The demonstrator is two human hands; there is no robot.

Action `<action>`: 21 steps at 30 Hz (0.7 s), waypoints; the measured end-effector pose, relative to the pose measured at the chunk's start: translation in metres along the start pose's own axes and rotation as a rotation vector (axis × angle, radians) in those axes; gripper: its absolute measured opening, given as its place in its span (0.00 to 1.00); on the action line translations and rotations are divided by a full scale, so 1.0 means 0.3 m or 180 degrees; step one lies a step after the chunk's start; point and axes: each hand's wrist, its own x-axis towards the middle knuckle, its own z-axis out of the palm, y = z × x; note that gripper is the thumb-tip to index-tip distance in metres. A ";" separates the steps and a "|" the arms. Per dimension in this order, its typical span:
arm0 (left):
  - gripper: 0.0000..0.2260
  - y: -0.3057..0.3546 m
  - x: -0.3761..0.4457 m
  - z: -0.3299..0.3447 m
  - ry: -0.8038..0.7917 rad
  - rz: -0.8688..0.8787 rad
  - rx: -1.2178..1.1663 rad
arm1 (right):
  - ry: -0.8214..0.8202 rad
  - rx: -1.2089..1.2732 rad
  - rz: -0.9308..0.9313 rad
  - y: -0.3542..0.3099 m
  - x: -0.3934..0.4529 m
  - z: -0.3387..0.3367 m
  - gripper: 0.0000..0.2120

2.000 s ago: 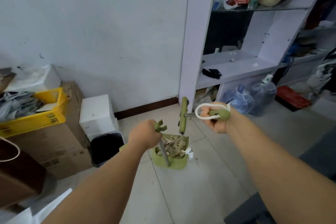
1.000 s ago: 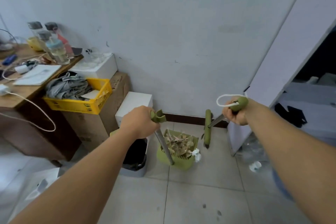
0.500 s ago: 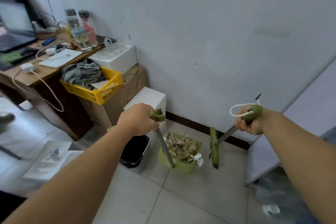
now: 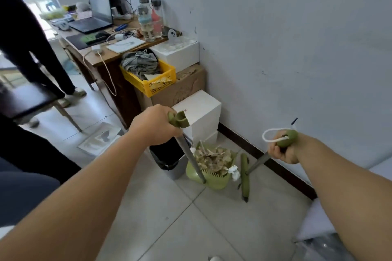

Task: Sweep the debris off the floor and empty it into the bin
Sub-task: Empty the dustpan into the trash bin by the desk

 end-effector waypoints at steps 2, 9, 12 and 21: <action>0.05 0.001 -0.059 0.005 0.0110 -0.0060 -0.0031 | -0.0068 -0.0027 -0.0021 0.025 -0.001 0.007 0.19; 0.06 0.012 -0.294 0.001 0.0398 -0.0363 0.0005 | -0.0397 0.0108 -0.0059 0.148 -0.033 -0.010 0.12; 0.05 0.046 -0.386 -0.018 0.0522 -0.0427 0.0044 | -0.0452 -0.0015 -0.0076 0.196 -0.055 -0.031 0.12; 0.08 0.159 -0.479 -0.088 0.0775 -0.0517 0.0557 | -0.0668 -0.0272 0.0034 0.228 -0.089 -0.061 0.14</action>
